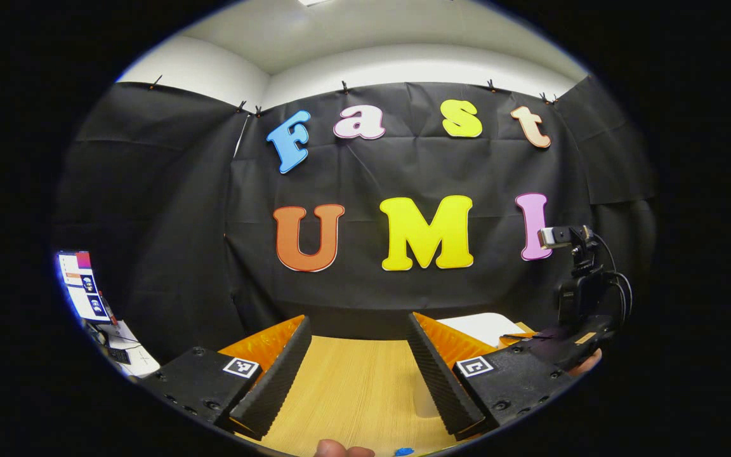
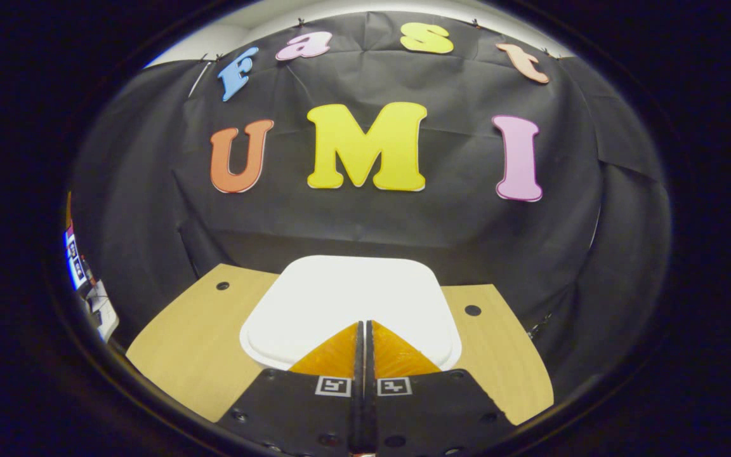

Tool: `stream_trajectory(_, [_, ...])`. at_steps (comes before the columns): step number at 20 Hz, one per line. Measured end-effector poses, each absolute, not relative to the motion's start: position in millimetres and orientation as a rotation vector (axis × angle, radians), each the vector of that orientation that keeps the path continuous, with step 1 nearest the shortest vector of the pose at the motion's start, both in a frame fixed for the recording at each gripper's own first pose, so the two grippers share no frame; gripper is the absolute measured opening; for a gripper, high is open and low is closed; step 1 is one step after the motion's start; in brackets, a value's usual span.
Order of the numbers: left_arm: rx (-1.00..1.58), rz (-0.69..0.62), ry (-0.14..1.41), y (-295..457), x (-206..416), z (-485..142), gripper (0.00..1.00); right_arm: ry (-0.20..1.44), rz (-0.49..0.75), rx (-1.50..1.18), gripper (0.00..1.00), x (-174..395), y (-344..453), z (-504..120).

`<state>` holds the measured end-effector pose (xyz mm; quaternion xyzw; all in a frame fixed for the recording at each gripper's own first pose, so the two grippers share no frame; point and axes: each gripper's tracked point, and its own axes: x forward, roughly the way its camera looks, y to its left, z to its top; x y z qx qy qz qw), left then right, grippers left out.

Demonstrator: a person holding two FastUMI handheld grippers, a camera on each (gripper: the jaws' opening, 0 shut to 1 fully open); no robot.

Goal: Press the lid of the desktop garbage bin to open it, pick up the crumpled paper on the desktop and throw it into the bin, then pick up the pop can on the desktop and drop it into the bin, and finally close the garbage bin lid.

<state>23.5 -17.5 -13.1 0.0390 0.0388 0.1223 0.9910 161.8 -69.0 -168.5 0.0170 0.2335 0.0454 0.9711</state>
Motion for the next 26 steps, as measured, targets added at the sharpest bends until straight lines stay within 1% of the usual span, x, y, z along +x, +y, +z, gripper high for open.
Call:
stream_trajectory(5, [0.053,0.242,0.099,-20,23,-22,0.96,0.527,0.107,0.083,0.01,159,-70,-180])
stream_trajectory(7, [0.052,0.238,0.104,-20,24,-25,0.97,0.5,0.105,0.087,0.01,160,-71,-171])
stream_trajectory(9, [0.051,0.231,0.109,-21,25,-26,0.97,0.462,0.077,0.058,0.01,159,-78,-155])
stream_trajectory(10, [0.048,0.227,0.111,-21,25,-27,0.97,0.429,0.082,0.056,0.24,161,-76,-144])
stream_trajectory(11, [0.045,0.224,0.112,-21,25,-29,0.97,0.385,0.081,0.049,0.41,159,-78,-130])
stream_trajectory(13, [0.04,0.214,0.116,-21,26,-32,0.97,0.273,0.08,0.024,0.62,156,-81,-92])
stream_trajectory(14, [0.038,0.21,0.118,-20,27,-33,0.97,0.226,0.085,0.011,0.84,155,-81,-77])
stream_trajectory(15, [0.035,0.204,0.121,-21,27,-36,0.97,0.2,0.092,0.004,0.92,153,-79,-73])
stream_trajectory(16, [0.03,0.198,0.125,-21,27,-39,0.97,0.192,0.095,0.005,0.98,151,-78,-68])
stream_trajectory(18, [0.025,0.183,0.133,-23,26,-44,0.97,0.185,0.09,0.018,0.98,145,-82,-69])
stream_trajectory(19, [0.024,0.173,0.135,-25,27,-48,0.97,0.178,0.08,0.022,0.95,141,-86,-68])
stream_trajectory(20, [0.023,0.161,0.144,-27,27,-52,0.97,0.173,0.077,0.031,0.96,135,-89,-67])
stream_trajectory(21, [0.021,0.148,0.155,-29,25,-60,0.97,0.173,0.073,0.037,0.96,130,-92,-68])
stream_trajectory(22, [0.018,0.136,0.173,-31,23,-68,0.97,0.176,0.066,0.04,0.98,124,-97,-71])
stream_trajectory(24, [0.01,0.119,0.217,-34,20,-91,0.97,0.196,0.043,0.046,0.98,111,-108,-80])
stream_trajectory(25, [0.008,0.109,0.246,-37,16,-104,0.97,0.211,0.033,0.052,0.95,102,-112,-87])
stream_trajectory(26, [0.007,0.098,0.277,-41,11,-118,0.97,0.227,0.022,0.056,0.95,93,-116,-95])
